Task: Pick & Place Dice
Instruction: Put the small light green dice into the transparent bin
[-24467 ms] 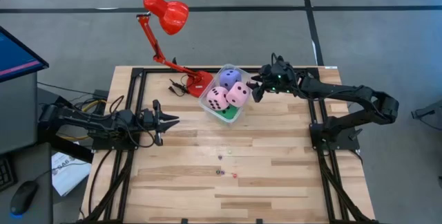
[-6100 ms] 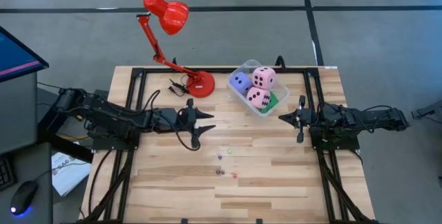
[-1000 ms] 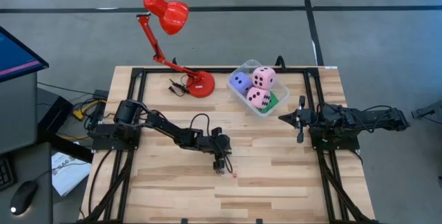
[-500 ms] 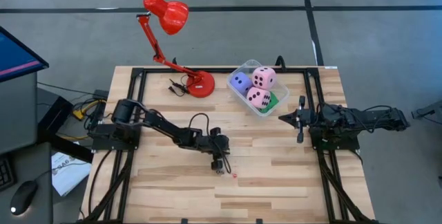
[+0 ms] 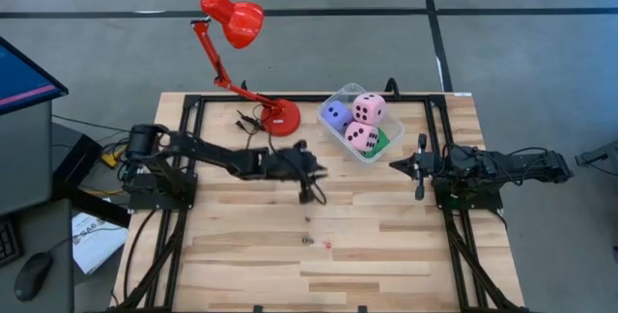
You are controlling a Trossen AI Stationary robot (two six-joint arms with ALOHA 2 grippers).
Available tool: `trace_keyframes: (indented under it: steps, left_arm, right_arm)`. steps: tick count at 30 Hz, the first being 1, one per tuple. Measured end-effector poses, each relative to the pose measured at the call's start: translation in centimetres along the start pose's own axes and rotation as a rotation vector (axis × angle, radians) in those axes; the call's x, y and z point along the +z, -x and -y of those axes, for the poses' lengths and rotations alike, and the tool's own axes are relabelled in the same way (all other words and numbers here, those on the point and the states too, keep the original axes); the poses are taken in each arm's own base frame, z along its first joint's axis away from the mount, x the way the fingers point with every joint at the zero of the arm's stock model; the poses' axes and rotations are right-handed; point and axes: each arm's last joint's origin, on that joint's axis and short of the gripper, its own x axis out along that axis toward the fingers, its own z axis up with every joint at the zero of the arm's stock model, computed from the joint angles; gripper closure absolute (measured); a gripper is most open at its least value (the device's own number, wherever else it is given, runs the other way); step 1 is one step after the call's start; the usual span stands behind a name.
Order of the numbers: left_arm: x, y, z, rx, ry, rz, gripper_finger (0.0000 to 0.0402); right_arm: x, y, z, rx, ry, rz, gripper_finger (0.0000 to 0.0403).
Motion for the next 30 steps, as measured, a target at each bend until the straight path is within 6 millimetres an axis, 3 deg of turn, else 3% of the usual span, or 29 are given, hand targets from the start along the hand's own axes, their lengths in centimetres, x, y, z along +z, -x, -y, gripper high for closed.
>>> trace_keyframes:
  steps: [8, 13, 23, 30]
  left_arm:
    - [3.5, 1.3, -4.8, 0.161, -0.007, 0.239, 0.0337]
    - [5.1, -0.1, -5.9, 0.192, -0.016, 0.265, 0.0337]
    - [5.6, -4.7, -7.9, 0.24, -0.027, 0.225, 0.0337]
    - [5.1, -5.3, -9.4, 0.344, 0.0, 0.204, 0.0326]
  right_arm:
    - [0.0, 0.0, 0.0, 0.0, 0.002, 0.003, 0.0403]
    - [0.1, 0.0, 0.0, -0.001, 0.006, 0.006, 0.0403]
    - [0.0, 0.0, 0.0, 0.0, 0.007, 0.004, 0.0403]
    - [0.0, 0.0, 0.0, -0.002, 0.009, 0.002, 0.0403]
